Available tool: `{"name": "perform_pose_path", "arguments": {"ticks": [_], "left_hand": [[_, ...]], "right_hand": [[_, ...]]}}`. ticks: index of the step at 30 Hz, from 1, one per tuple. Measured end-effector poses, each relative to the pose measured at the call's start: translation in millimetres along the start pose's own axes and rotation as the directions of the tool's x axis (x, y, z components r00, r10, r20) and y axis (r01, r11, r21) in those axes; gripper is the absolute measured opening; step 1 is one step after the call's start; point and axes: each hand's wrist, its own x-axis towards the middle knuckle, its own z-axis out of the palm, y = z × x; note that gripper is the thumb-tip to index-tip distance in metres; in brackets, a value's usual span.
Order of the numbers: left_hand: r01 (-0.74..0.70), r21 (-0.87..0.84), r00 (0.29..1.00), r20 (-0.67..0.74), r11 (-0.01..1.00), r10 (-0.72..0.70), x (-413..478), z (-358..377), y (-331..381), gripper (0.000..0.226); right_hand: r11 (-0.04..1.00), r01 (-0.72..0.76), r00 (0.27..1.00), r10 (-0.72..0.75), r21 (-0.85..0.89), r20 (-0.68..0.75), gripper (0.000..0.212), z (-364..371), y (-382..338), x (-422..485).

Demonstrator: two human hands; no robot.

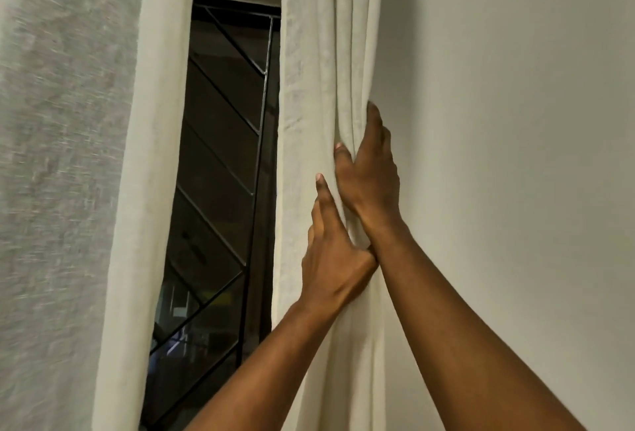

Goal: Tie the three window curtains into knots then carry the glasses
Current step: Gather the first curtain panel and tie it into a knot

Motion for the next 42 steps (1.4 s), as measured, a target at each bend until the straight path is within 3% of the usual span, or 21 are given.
{"name": "perform_pose_path", "arguments": {"ticks": [7, 11, 16, 20, 24, 30, 34, 37, 39, 42], "left_hand": [[-0.004, 0.112, 0.982, -0.189, 0.994, 0.026, 43, 2, 27, 0.098], [-0.010, 0.226, 0.963, -0.262, 0.974, 0.070, 73, 0, 35, 0.113], [-0.040, 0.402, 0.943, -0.287, 0.915, 0.168, 99, -3, 37, 0.106], [-0.131, 0.543, 0.913, -0.261, 0.830, 0.315, 115, -7, 41, 0.098], [-0.174, 0.678, 0.898, -0.188, 0.714, 0.398, 131, -14, 51, 0.077], [-0.116, 0.714, 0.946, -0.134, 0.691, 0.297, 161, -30, 75, 0.078], [-0.066, 0.772, 0.973, -0.092, 0.632, 0.214, 172, -40, 85, 0.087], [-0.045, 0.783, 0.976, -0.097, 0.621, 0.193, 173, -46, 85, 0.075], [-0.045, 0.769, 0.976, -0.103, 0.638, 0.192, 172, -49, 83, 0.055], [-0.079, 0.767, 0.983, -0.048, 0.637, 0.179, 172, -50, 79, 0.037]], "right_hand": [[0.940, 0.213, 0.970, -0.237, -0.266, -0.061, 0.069, 4, -18, 41], [0.872, 0.292, 0.950, -0.311, -0.392, 0.014, 0.058, 0, -24, 74], [0.805, 0.389, 0.918, -0.382, -0.448, 0.110, 0.051, -10, -31, 118], [0.849, 0.408, 0.908, -0.343, -0.335, 0.240, 0.052, -12, -40, 146], [0.859, 0.416, 0.901, -0.345, -0.298, 0.264, 0.054, -14, -53, 165], [0.834, 0.419, 0.896, -0.317, -0.357, 0.312, 0.062, -9, -64, 187], [0.817, 0.416, 0.905, -0.330, -0.398, 0.268, 0.064, -5, -74, 196], [0.791, 0.413, 0.910, -0.350, -0.451, 0.221, 0.065, -1, -82, 198], [0.807, 0.359, 0.931, -0.276, -0.469, 0.239, 0.063, 3, -83, 200], [0.848, 0.213, 0.919, -0.005, -0.486, 0.395, 0.064, 11, -83, 202]]}}
